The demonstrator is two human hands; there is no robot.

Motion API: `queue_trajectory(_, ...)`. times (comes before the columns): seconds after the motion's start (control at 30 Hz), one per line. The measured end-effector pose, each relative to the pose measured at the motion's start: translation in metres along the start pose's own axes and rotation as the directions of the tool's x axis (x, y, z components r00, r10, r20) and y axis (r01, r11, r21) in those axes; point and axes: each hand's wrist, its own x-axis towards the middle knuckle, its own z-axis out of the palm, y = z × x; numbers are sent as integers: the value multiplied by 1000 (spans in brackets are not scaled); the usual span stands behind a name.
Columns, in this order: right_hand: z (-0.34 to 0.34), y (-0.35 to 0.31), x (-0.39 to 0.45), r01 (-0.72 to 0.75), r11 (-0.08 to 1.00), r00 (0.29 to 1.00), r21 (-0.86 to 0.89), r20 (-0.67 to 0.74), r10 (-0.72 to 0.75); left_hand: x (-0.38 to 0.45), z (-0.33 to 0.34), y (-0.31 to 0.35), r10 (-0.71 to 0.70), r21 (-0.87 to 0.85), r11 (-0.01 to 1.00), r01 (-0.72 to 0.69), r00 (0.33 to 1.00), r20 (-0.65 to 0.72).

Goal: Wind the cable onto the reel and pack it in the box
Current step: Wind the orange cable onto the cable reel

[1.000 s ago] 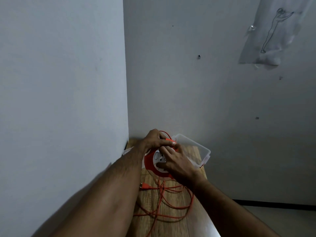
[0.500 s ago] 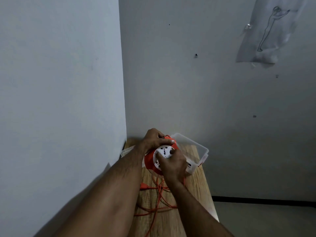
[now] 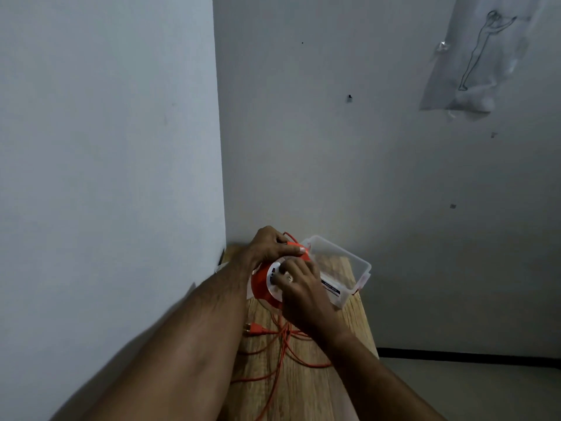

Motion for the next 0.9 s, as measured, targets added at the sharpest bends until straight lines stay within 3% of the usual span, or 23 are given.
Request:
queue_trajectory(0.07, -4, 15, -1, 174, 980, 973, -97, 169, -156, 0, 0, 1, 4, 13, 1000, -4, 1000, 15)
queue_trajectory(0.17, -10, 28, 3, 287, 944, 925, -161, 302, -230, -2, -1, 1, -8, -4, 1000, 8, 999, 42)
queue_trajectory(0.3, -12, 32, 7, 382, 896, 902, -229, 301, -308, -2, 3, 3, -14, 8, 1000, 14, 997, 79)
queue_trajectory(0.43, -9, 33, 8, 330, 909, 927, -254, 270, -261, -1, 3, 5, -17, -8, 1000, 17, 998, 64)
queue_trajectory(0.6, -9, 25, 11, 66, 977, 986, -204, 164, -33, 2, 4, 3, -1, -2, 1000, 1, 1000, 20)
queue_trajectory(0.7, -8, 16, 13, -210, 977, 977, -20, 29, 211, 1, 6, 1, 3, -24, 1000, -3, 1000, -14)
queue_trajectory(0.8, -2, 1, 13, -492, 849, 867, 194, 22, 498, 2, 7, 2, -15, -27, 1000, 15, 1000, -11)
queue_trajectory(0.9, 4, -13, 15, -692, 575, 639, 436, 0, 769, 3, 11, 5, 19, -51, 999, -18, 1000, 3)
